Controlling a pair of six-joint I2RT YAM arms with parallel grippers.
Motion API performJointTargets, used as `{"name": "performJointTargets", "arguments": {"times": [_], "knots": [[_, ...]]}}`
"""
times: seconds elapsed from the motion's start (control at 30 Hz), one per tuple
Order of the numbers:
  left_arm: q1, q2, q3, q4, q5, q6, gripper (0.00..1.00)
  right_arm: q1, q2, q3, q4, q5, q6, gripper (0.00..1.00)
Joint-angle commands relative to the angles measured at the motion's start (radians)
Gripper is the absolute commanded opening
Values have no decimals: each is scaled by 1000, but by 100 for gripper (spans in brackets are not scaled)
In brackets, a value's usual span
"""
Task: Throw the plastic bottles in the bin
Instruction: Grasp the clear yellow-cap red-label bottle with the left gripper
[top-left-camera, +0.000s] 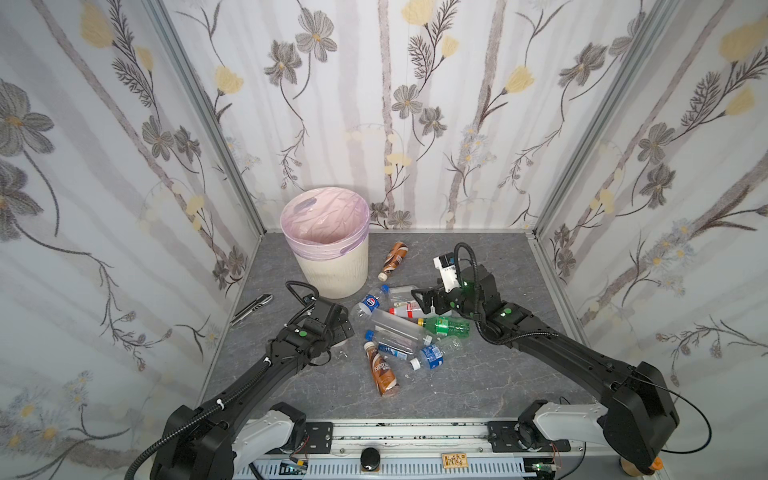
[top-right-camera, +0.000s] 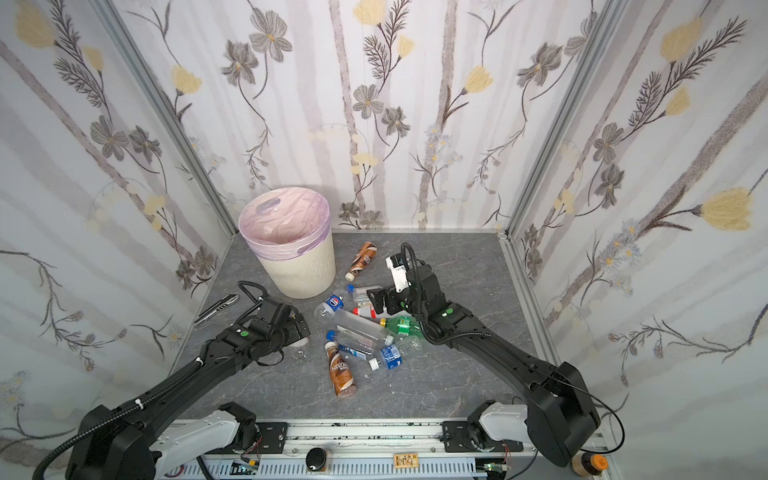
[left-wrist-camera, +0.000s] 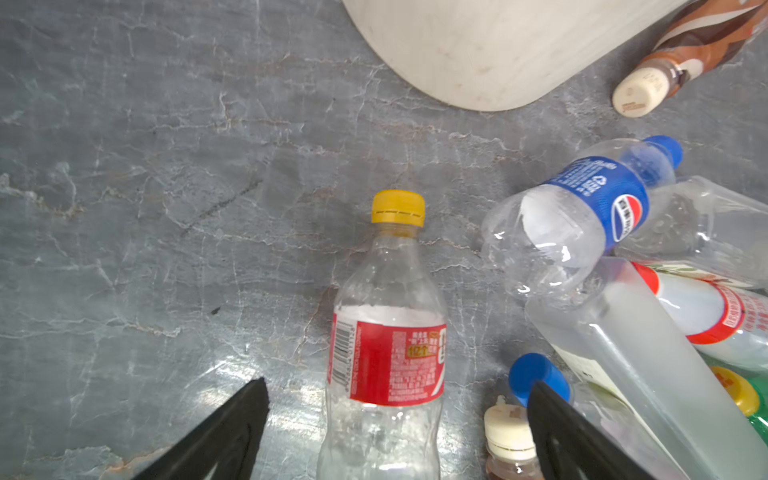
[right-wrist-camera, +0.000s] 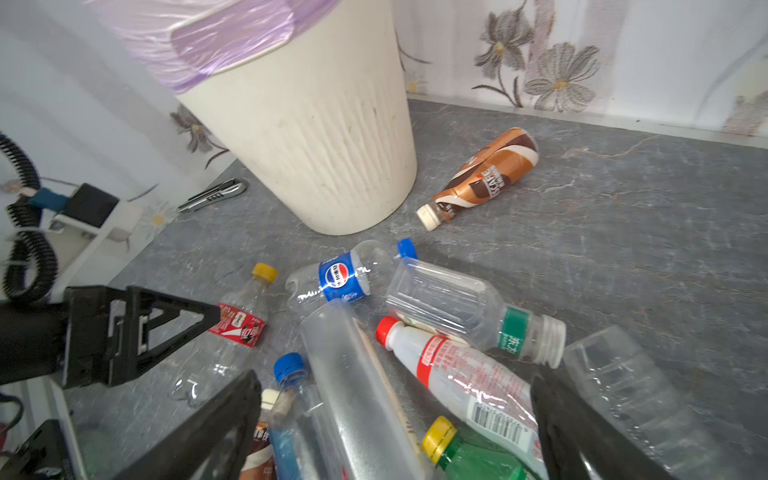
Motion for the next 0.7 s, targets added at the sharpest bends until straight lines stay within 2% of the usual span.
{"name": "performJointTargets", "arguments": {"times": [0.0,0.3,0.43,0.67], "knots": [[16,17,1,2,63,-15,100,35,18,-18,97,5,-11,100],[65,127,8,25,141,7,100,86,41,-32,172,50,-5,100],[76,157,14,48,149,24,96,85,37,-37,184,68,-4,100],[81,224,14,86,142,40,84,84,34,-55,194,80,0,100]]}}
